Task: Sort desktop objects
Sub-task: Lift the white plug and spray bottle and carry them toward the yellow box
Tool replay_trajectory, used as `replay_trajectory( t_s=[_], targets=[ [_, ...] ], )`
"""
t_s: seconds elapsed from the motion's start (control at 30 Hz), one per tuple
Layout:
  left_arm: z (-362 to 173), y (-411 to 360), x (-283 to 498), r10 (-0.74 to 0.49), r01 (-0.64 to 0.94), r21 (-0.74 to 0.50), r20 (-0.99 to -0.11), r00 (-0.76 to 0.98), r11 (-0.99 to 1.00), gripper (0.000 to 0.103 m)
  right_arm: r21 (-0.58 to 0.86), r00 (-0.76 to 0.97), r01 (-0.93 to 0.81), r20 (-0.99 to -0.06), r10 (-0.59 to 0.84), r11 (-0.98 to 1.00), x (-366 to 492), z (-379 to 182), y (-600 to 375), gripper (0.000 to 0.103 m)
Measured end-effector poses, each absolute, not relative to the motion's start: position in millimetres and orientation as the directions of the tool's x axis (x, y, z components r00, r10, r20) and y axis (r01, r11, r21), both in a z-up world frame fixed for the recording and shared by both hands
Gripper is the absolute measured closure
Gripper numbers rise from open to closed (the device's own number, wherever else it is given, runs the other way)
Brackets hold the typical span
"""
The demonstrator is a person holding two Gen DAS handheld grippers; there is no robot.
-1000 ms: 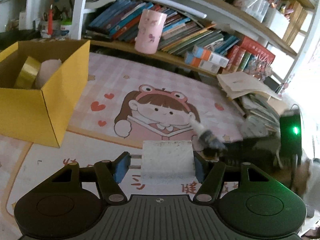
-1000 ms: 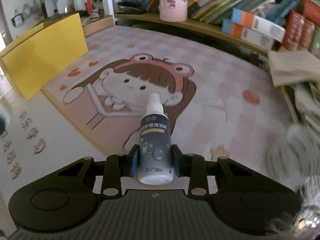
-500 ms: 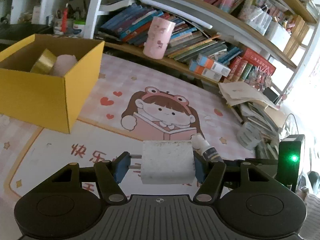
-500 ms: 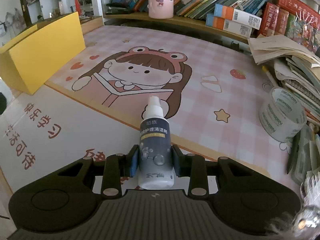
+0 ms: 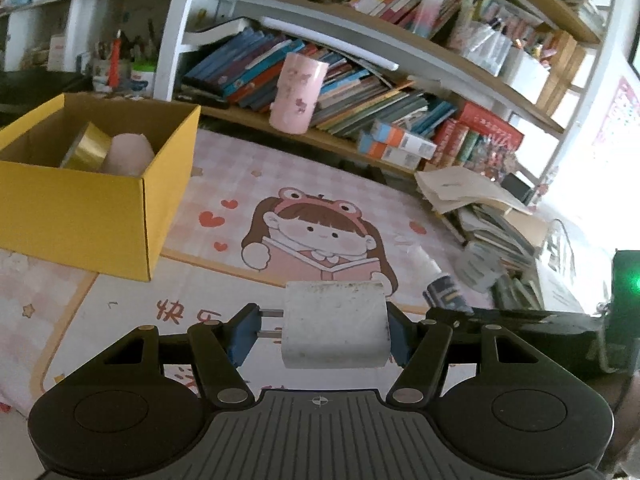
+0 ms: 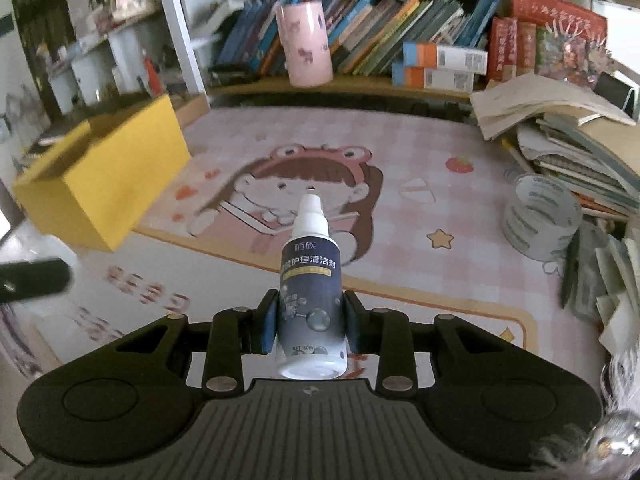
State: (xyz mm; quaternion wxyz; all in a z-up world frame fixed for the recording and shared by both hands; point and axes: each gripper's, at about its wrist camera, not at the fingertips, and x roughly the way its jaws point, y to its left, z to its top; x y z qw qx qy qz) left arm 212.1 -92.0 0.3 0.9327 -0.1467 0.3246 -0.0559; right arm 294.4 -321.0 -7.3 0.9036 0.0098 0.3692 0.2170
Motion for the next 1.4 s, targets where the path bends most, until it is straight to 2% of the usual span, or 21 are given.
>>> replay_trajectory(
  t_s=[0.17,0.53,1.4],
  targets=[
    [2,-74,208,-0.230,0.021,-0.338,-0.591,0.773,0.941,0.038,0.203,0.660,-0.356,-0.637,0.399,0.912,267,11,-309,0.073],
    [9,-30,171,-0.231,0.088,-0.271,-0.557,0.797,0.958,0.038,0.192,0.670,-0.310,-0.651,0.357,0.931,215,15,-253,0.073],
    [-7,79,88,-0.185,0.053,-0.233,-0.594,0.783,0.971,0.038,0.157,0.602,-0.420,-0.689,0.404,0.894,129,3,-115,0.073]
  ],
)
